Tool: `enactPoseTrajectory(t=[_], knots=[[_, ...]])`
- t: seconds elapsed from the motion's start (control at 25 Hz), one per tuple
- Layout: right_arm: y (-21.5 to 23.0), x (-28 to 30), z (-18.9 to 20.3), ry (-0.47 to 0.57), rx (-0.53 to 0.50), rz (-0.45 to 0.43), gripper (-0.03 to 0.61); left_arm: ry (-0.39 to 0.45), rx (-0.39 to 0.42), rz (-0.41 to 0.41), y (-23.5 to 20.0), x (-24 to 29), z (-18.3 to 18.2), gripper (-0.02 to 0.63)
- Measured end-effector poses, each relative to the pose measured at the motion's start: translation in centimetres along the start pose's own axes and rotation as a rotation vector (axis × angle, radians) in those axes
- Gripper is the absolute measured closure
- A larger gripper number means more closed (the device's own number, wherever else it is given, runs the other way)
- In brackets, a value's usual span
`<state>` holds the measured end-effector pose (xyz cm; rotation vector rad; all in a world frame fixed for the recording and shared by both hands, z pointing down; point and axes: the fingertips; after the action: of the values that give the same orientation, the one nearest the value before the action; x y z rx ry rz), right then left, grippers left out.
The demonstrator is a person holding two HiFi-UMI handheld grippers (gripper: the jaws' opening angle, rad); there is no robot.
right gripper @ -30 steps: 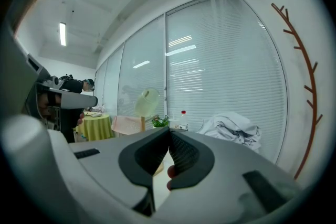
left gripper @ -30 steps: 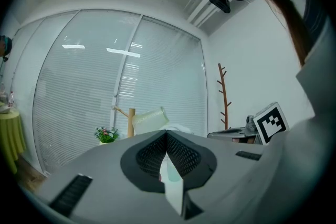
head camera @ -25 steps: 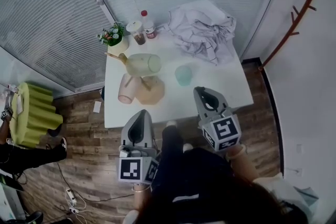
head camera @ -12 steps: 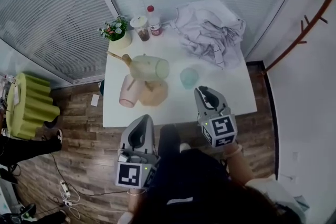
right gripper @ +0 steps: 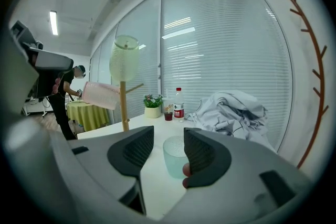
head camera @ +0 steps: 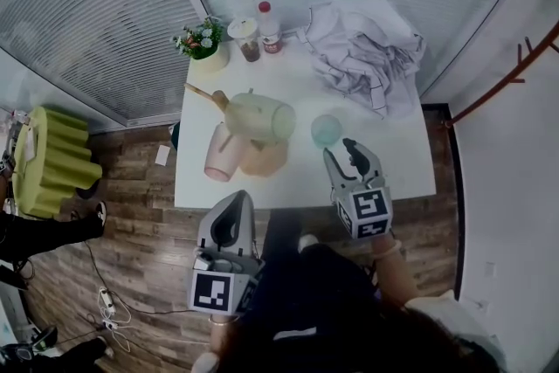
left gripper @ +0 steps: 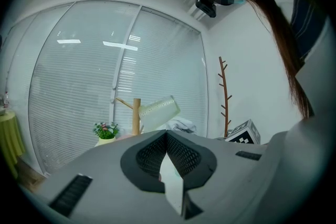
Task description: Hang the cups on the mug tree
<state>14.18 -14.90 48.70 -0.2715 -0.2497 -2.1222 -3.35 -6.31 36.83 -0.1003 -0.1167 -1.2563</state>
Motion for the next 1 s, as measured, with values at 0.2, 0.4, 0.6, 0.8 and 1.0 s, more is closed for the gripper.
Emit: enactPoseTrajectory(t=[0.2,0.4,0.6,0.8,1.0], knots=[[0.5,1.0,1.1,-0.031,0.003,0.008,0.336,-0.012,0.005,0.004,-0.3,0.4,0.1,0.612],[0.8,1.9,2.4,-0.062,0.004,0.006,0.301,-0.03,0.006,0.011,-0.4,0.7,0.4,0.612],[1.3,2.9,3.2,-0.072,0.014,0.015,0.265,-0.044,0.012,0.018,-0.3,1.1,0.7,0.612],[2.1,3.7,4.3,-0.098,0.043,0.024,0.242,-0.058,0.013,0.019,-0.6,1.5,1.0,0.612],[2.4,4.5,5.8,-0.137,0.051,0.018,0.221,-0.076,0.01,0.01,-1.1,1.7,1.4,0.612]])
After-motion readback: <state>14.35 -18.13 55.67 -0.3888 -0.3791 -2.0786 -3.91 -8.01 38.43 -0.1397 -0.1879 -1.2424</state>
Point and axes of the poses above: the fingertips, and each gripper's own axes: x forward along the fingers, y to its right, z out of its underside, and after that the axes turned 11 degrees about -z, right-handed
